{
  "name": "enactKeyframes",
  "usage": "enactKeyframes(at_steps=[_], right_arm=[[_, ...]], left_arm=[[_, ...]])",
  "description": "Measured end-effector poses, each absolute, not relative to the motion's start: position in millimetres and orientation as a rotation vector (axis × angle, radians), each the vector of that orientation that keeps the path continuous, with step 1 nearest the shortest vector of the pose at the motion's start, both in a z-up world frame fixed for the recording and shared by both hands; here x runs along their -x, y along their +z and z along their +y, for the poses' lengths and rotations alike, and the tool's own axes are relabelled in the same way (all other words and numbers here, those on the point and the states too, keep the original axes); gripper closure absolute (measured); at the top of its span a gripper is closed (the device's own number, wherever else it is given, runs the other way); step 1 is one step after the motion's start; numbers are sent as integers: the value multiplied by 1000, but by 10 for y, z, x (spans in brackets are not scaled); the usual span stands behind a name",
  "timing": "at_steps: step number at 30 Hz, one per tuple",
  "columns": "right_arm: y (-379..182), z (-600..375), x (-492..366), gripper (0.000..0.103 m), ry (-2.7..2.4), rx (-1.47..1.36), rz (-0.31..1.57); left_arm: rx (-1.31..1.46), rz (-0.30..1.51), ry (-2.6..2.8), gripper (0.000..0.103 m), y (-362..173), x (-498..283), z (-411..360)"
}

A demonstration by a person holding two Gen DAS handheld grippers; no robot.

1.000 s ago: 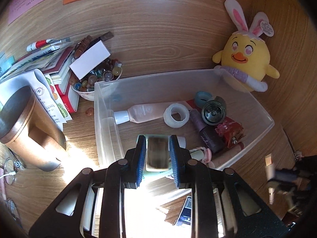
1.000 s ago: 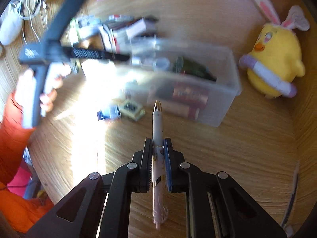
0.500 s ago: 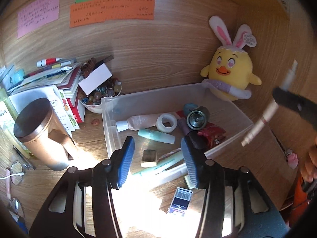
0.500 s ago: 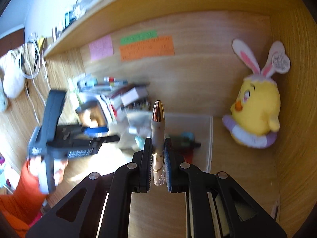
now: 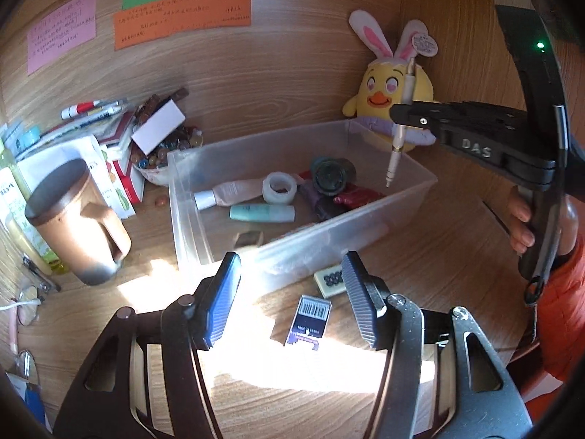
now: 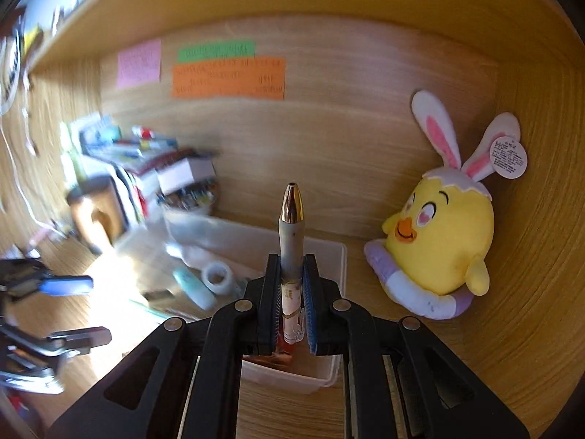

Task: Organize objects
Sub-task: 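Grasp the blue Max staple box with the left gripper, then lift the staple box with the left gripper while the right grasps the button card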

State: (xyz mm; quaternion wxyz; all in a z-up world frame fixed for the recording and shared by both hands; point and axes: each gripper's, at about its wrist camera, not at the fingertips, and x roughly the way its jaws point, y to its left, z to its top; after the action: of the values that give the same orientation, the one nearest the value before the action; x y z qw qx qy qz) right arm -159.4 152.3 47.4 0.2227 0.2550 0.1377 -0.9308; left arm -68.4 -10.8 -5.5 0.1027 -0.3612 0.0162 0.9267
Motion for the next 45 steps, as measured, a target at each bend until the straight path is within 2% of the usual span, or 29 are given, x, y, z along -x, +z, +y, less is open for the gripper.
enactKeyframes(at_steps=[7,17,25,28,34,45], right_arm=[[266,1187,1510,90,-2514,-704,544],[104,948,1605,79,-2355,-826,463],[66,1040,1631,68,-2282,-910,346],[89,1087,1592,60,-2275,-909,327],[148,1179,1411,53,-2258,-884,293],[-24,1349,1067,52,-2201,-939,235]], left_arm=[[1169,14,2670,46,-331,623,-133],[1314,1,2559,46,-645,758,-98],[1285,55,2568,68,-671,778,-22],[1281,64,2573,76,-670,746,-22],[1277,64,2595,76,-659,638,-103],[1190,-91,2695,76,-496,446,-436]])
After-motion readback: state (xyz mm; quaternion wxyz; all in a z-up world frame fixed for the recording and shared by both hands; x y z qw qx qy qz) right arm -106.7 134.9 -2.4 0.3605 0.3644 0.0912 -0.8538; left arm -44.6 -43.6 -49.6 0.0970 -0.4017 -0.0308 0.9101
